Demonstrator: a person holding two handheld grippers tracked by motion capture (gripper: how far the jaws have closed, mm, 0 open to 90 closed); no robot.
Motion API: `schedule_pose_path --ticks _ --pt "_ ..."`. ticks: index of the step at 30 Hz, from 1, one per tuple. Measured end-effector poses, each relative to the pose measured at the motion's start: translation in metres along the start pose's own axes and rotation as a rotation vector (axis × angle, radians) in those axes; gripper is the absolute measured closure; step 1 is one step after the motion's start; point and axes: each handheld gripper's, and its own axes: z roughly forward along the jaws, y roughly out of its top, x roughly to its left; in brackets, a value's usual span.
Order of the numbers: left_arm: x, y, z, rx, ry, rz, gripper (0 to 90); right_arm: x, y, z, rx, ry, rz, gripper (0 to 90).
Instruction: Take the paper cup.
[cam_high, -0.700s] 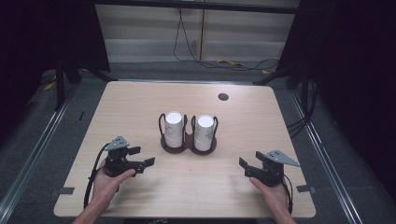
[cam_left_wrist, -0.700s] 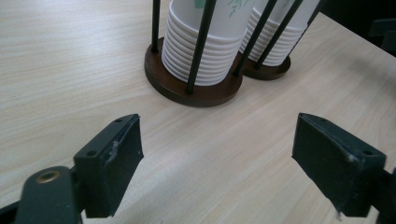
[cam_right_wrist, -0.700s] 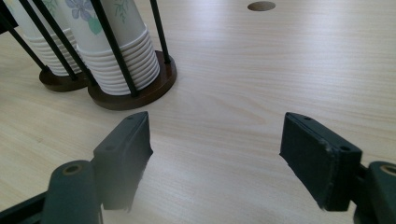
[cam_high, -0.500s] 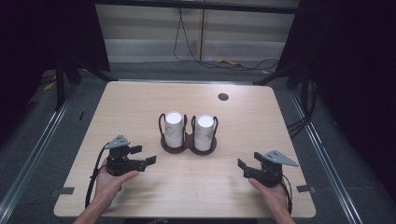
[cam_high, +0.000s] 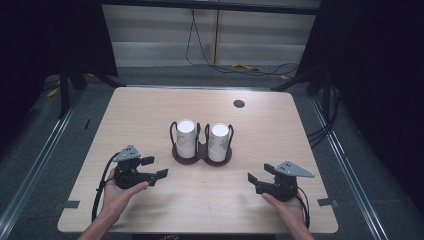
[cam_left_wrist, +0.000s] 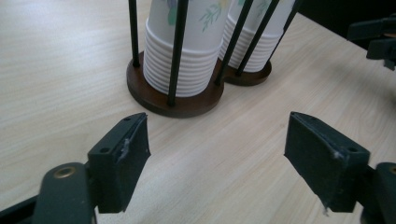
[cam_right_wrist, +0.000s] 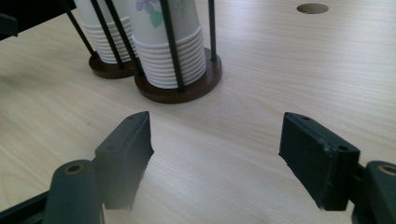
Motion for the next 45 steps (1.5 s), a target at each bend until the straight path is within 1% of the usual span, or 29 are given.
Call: schedule_pose_path --ticks 2,3,6,8,10,11,14,15,16,17,18,20,23,25,26,27,28,30,31,33,34,35,36,39,40,41,43,44,45 --pt "-0.001 0.003 -0.002 -0.011 -0.002 0.010 25.6 0.004 0.001 -0.001 -0.003 0.014 -0.006 25.3" --pt "-0.002 0.005 -0.003 -0.017 -0.002 0.026 25.6 0.006 0.001 -0.002 -0.002 0.019 -0.008 25.3" --pt "-0.004 0.012 -0.004 -0.035 0.017 0.054 27.6 0.011 0.002 -0.001 -0.001 0.041 -0.024 25.9" --pt "-0.005 0.018 -0.005 -0.060 0.024 0.054 27.6 0.012 0.002 0.000 0.000 0.049 -0.031 25.9" --pt "-0.005 0.023 -0.005 -0.052 0.013 0.061 25.4 0.012 0.002 0.002 0.012 0.050 -0.033 26.0" --pt "-0.005 0.028 -0.005 -0.039 -0.002 0.087 23.0 0.012 0.001 0.002 0.016 0.051 -0.038 26.2" --pt "-0.005 0.031 -0.005 -0.034 0.001 0.091 21.9 0.012 0.001 0.002 0.014 0.047 -0.043 27.0" --pt "-0.005 0.033 -0.006 -0.032 0.001 0.103 21.7 0.013 0.001 0.002 0.013 0.047 -0.045 27.0" --pt "-0.005 0.034 -0.006 -0.039 0.006 0.110 22.4 0.013 0.001 0.001 0.013 0.045 -0.044 27.0" --pt "-0.005 0.036 -0.007 -0.043 0.036 0.132 23.3 0.014 0.001 0.001 0.015 0.051 -0.041 27.0" --pt "-0.005 0.037 -0.007 -0.041 0.045 0.143 23.3 0.014 0.001 0.001 0.015 0.051 -0.041 27.0" --pt "-0.004 0.041 -0.008 -0.039 0.017 0.117 24.7 0.014 0.001 0.002 0.018 0.047 -0.044 27.1" --pt "-0.001 0.047 -0.008 -0.017 0.007 0.133 28.4 0.015 0.001 0.003 0.015 0.046 -0.051 27.0" --pt "0.002 0.051 -0.008 0.004 -0.025 0.146 35.3 0.015 0.001 0.003 0.012 0.042 -0.057 27.1" --pt "0.002 0.052 -0.007 0.005 -0.036 0.153 41.6 0.015 0.001 0.003 0.012 0.044 -0.057 27.1" --pt "0.002 0.053 -0.007 -0.003 -0.014 0.153 42.1 0.015 0.001 0.003 0.012 0.045 -0.057 27.0" --pt "0.002 0.054 -0.006 -0.011 -0.005 0.162 39.8 0.015 0.001 0.003 0.009 0.046 -0.058 27.1" --pt "0.002 0.057 -0.006 -0.018 -0.006 0.157 39.6 0.014 0.002 0.002 0.005 0.048 -0.057 27.0" --pt "0.002 0.059 -0.006 -0.019 -0.014 0.149 40.2 0.015 0.001 0.002 0.008 0.046 -0.058 27.0" --pt "0.003 0.063 -0.008 -0.054 -0.030 0.134 45.7 0.015 0.001 0.003 0.009 0.049 -0.061 27.0" --pt "0.003 0.065 -0.008 -0.059 -0.037 0.126 45.7 0.015 0.001 0.003 0.009 0.049 -0.061 27.0" --pt "0.003 0.068 -0.009 -0.055 -0.036 0.127 50.3 0.015 0.001 0.003 0.009 0.049 -0.063 27.0" --pt "0.003 0.070 -0.009 -0.068 -0.029 0.131 48.7 0.016 0.001 0.003 0.010 0.053 -0.062 27.0" --pt "0.006 0.076 -0.007 -0.104 -0.060 0.119 47.3 0.016 0.001 0.004 0.011 0.059 -0.064 27.0" --pt "0.006 0.076 -0.007 -0.104 -0.060 0.119 47.4 0.016 0.001 0.004 0.011 0.059 -0.064 27.0" --pt "0.005 0.080 -0.007 -0.114 -0.080 0.088 46.9 0.017 0.001 0.004 0.014 0.058 -0.062 27.0" --pt "0.005 0.081 -0.007 -0.124 -0.075 0.089 46.9 0.016 0.001 0.004 0.013 0.058 -0.064 27.0" --pt "0.004 0.082 -0.007 -0.127 -0.067 0.104 46.9 0.016 0.001 0.004 0.011 0.057 -0.064 27.0" --pt "0.003 0.083 -0.005 -0.107 -0.052 0.110 48.4 0.016 0.001 0.004 0.009 0.058 -0.061 27.0"
